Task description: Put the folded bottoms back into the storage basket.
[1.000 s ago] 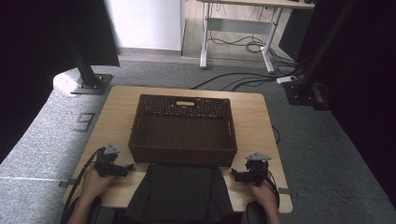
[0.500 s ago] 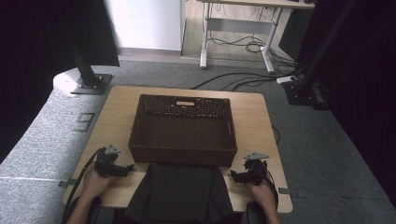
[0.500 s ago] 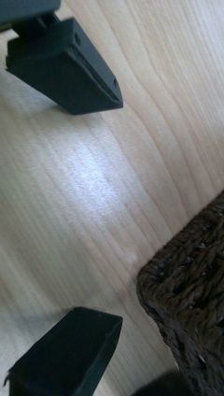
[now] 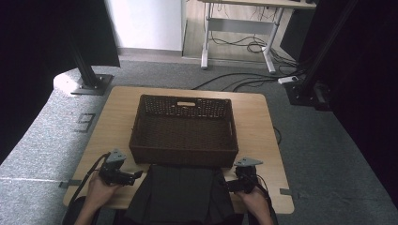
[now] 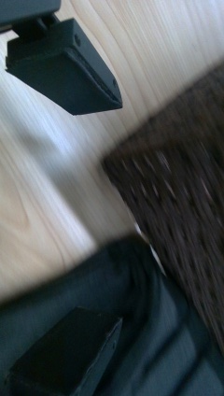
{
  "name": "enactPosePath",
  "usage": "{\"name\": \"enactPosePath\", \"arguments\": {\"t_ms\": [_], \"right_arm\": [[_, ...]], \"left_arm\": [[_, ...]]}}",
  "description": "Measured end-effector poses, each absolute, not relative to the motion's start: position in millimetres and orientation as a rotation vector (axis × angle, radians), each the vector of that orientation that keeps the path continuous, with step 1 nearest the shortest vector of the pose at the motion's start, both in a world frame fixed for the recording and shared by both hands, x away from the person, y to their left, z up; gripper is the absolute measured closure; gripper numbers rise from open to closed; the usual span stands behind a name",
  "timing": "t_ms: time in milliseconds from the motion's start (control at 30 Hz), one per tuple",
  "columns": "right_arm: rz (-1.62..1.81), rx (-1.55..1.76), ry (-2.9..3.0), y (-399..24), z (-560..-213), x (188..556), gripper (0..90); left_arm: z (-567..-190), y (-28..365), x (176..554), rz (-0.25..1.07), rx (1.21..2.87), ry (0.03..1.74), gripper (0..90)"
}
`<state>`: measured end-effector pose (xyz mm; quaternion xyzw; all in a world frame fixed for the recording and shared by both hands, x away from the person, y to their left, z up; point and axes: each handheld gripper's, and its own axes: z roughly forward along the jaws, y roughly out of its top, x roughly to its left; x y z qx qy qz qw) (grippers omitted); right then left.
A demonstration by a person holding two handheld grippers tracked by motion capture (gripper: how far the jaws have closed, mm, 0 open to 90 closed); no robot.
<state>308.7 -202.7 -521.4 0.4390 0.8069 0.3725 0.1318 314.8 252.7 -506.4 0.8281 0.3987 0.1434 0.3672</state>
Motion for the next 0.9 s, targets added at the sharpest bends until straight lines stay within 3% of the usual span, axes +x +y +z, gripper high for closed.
{"name": "enactPosePath", "arguments": {"t_ms": [300, 433, 900], "right_arm": [[1.159, 1.246, 2.395, -162.5, -515.2, 297.5, 0.0], [1.039, 1.258, 2.41, -148.0, -523.6, 297.7, 0.0], [1.05, 1.401, 2.439, -162.2, -542.5, 296.2, 0.0]], "left_arm": [[-508.6, 212.6, 300.6, 0.25, 2.124, 0.92, 1.7], [-521.9, 198.0, 298.5, 0.24, 2.184, 0.945, 0.0], [-539.2, 204.2, 294.5, 0.135, 2.198, 1.046, 0.0]]}}
